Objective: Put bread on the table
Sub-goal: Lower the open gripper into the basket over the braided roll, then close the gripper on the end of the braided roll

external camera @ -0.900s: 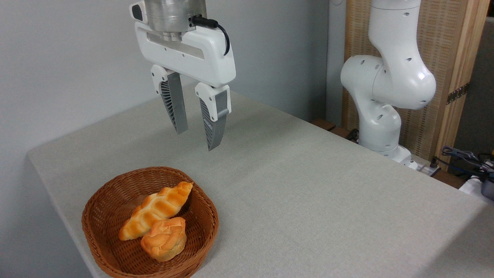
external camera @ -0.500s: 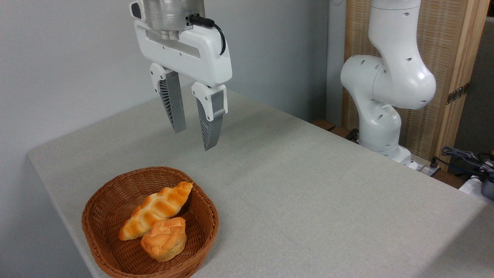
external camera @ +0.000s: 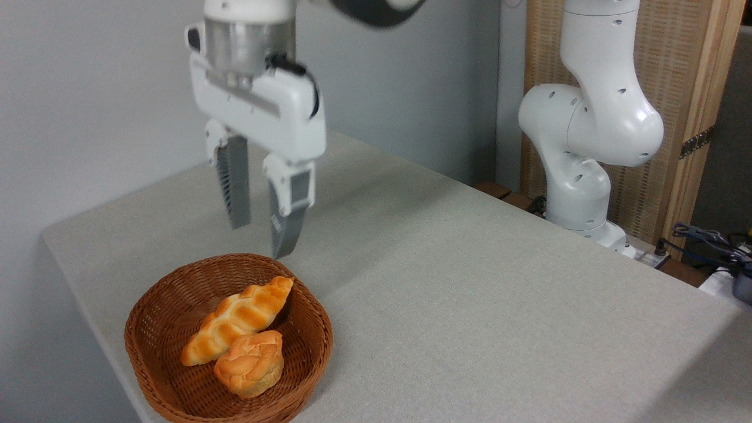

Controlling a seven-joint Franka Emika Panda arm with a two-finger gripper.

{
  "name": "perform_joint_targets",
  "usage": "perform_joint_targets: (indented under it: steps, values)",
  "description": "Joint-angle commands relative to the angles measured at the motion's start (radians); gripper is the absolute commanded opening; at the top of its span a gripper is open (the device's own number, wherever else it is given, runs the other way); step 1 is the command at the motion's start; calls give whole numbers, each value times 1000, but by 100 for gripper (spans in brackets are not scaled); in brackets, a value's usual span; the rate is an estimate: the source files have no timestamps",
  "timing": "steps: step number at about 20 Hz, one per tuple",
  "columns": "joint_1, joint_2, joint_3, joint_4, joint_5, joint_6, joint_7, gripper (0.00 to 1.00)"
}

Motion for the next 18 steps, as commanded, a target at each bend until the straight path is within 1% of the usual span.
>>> perform_joint_targets:
  steps: [1,4,6,9,11,14,15,17,18]
  values:
    - [-2,2,-35,-129,-4,184,10,100]
    - [-2,59,-67,-150,-2,228,9,100]
    - [-2,82,-81,-170,-4,265,7,100]
    - [-2,87,-100,-215,-4,324,3,100]
    - [-1,99,-118,-224,-2,325,4,100]
    - [-1,107,-118,-224,7,327,9,99]
    - [-1,107,-118,-224,10,328,12,85]
    - [1,111,-118,-224,10,328,52,48]
    - [2,111,-118,-224,8,327,73,39]
